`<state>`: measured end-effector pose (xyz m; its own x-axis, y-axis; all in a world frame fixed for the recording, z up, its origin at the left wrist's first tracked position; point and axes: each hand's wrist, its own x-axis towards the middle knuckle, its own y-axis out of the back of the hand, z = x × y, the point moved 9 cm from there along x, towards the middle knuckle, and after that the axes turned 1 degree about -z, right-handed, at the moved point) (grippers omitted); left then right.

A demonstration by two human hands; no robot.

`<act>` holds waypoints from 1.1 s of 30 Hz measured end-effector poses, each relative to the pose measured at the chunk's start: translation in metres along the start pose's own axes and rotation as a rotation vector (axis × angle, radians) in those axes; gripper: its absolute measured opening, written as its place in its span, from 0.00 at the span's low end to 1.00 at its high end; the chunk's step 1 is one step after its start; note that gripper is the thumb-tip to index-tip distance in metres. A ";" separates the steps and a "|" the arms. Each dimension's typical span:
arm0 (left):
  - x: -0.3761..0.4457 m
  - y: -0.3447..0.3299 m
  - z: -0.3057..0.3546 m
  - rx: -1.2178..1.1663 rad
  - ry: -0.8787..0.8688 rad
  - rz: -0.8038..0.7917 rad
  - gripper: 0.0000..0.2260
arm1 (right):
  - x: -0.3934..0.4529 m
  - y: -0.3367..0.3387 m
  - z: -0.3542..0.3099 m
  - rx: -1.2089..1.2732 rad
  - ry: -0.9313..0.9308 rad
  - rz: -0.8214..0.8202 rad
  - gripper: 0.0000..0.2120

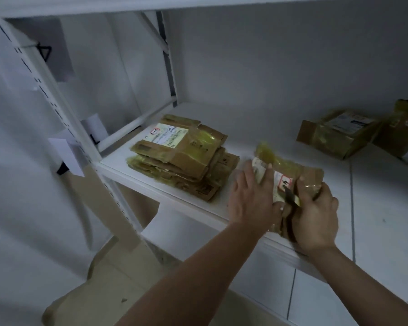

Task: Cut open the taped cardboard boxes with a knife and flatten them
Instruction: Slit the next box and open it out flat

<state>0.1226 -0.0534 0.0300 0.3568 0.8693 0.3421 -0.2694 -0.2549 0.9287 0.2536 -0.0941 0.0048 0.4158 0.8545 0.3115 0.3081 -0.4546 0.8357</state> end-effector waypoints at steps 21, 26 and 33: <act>0.098 0.035 -0.262 0.233 0.051 -0.110 0.35 | 0.072 -0.100 -0.237 -0.150 -0.054 -0.210 0.26; 0.095 0.001 -0.275 0.177 0.080 -0.154 0.35 | 0.073 -0.143 -0.232 -0.206 0.196 -0.296 0.28; 0.105 -0.026 -0.275 0.059 0.010 -0.333 0.33 | 0.086 -0.158 -0.225 -0.118 0.176 -0.324 0.26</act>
<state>-0.0789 0.1609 0.0020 0.4075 0.9130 0.0172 -0.0874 0.0202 0.9960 0.0482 0.1074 0.0013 0.1567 0.9838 0.0867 0.2948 -0.1304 0.9466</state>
